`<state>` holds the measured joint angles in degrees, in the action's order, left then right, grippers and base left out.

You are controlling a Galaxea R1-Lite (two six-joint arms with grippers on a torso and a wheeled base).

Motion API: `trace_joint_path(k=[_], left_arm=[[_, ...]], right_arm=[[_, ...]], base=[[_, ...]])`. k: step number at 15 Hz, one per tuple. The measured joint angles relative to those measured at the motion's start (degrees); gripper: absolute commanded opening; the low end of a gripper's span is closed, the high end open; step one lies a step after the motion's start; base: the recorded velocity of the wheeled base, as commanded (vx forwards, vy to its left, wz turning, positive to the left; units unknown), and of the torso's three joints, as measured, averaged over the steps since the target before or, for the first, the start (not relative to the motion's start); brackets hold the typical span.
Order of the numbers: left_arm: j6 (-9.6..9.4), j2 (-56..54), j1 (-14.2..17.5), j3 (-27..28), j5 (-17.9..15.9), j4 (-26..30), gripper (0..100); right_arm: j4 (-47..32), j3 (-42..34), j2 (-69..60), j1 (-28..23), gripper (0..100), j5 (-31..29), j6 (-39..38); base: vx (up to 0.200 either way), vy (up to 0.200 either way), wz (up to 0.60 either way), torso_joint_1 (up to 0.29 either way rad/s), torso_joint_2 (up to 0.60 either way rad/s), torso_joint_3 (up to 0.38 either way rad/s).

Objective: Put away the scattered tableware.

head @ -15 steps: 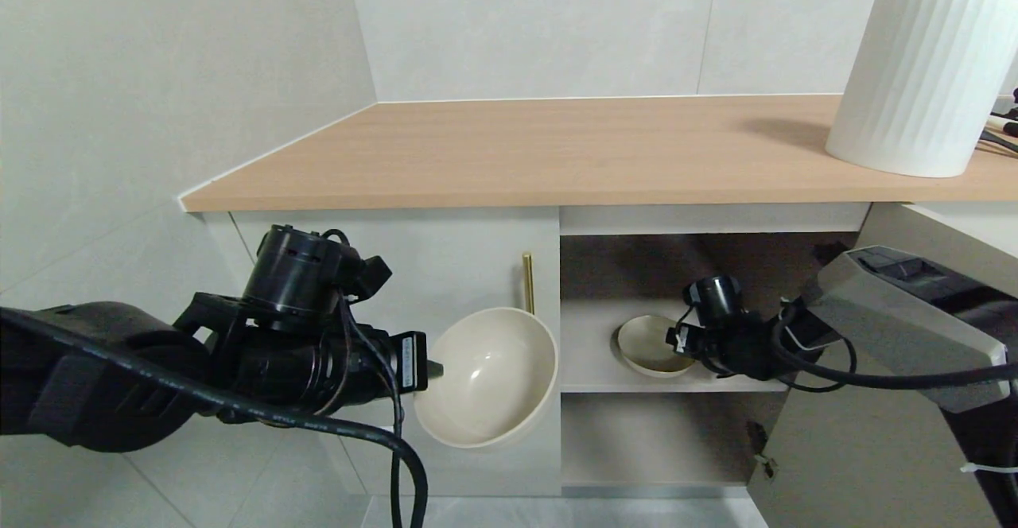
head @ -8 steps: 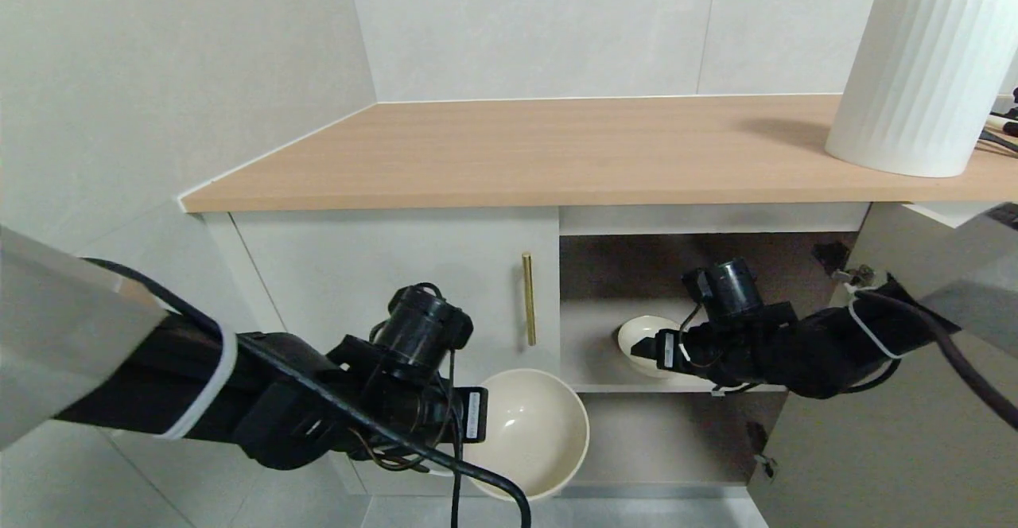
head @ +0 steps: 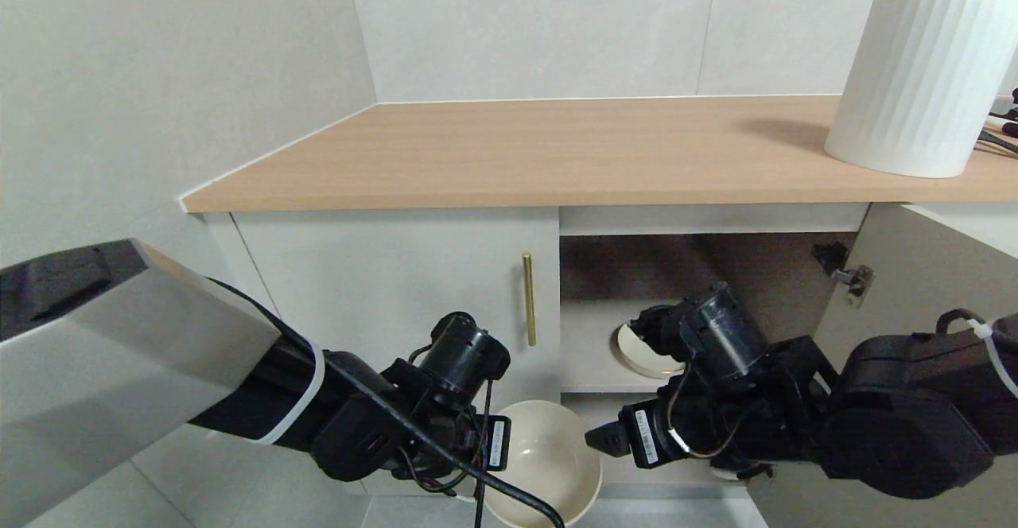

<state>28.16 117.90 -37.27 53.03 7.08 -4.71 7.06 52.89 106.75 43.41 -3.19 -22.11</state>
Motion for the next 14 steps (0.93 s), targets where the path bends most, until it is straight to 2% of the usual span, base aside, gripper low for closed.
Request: trace_joint_path(k=[4,7,12,13,14], left_arm=[[0.05,-0.1,-0.6,0.0,1.0,0.1,0],[0.17,-0.4,-0.9,-0.1,1.2,0.1,0],[0.28,-0.8,-1.2,-0.1,1.3,0.1,0],[0.28,-0.8,-1.2,-0.1,1.2,0.1,0],[0.28,-0.8,-1.2,-0.1,1.2,0.1,0]], right_arm=[[1.1,0.6,4.9,1.1,100,-1.5,-0.5],[5.3,1.7,9.2,1.0,100,-4.5,-1.8],[6.3,2.3,12.1,0.9,100,-5.2,-2.4],[6.3,2.5,12.4,0.9,0,-5.2,-2.5],[6.3,2.5,12.6,0.9,0,-5.3,-2.5]], base=[[0.0,0.0,0.0,0.0,0.0,0.0],[0.0,0.0,0.0,0.0,0.0,0.0],[0.0,0.0,0.0,0.0,0.0,0.0],[0.0,0.0,0.0,0.0,0.0,0.0],[0.0,0.0,0.0,0.0,0.0,0.0]])
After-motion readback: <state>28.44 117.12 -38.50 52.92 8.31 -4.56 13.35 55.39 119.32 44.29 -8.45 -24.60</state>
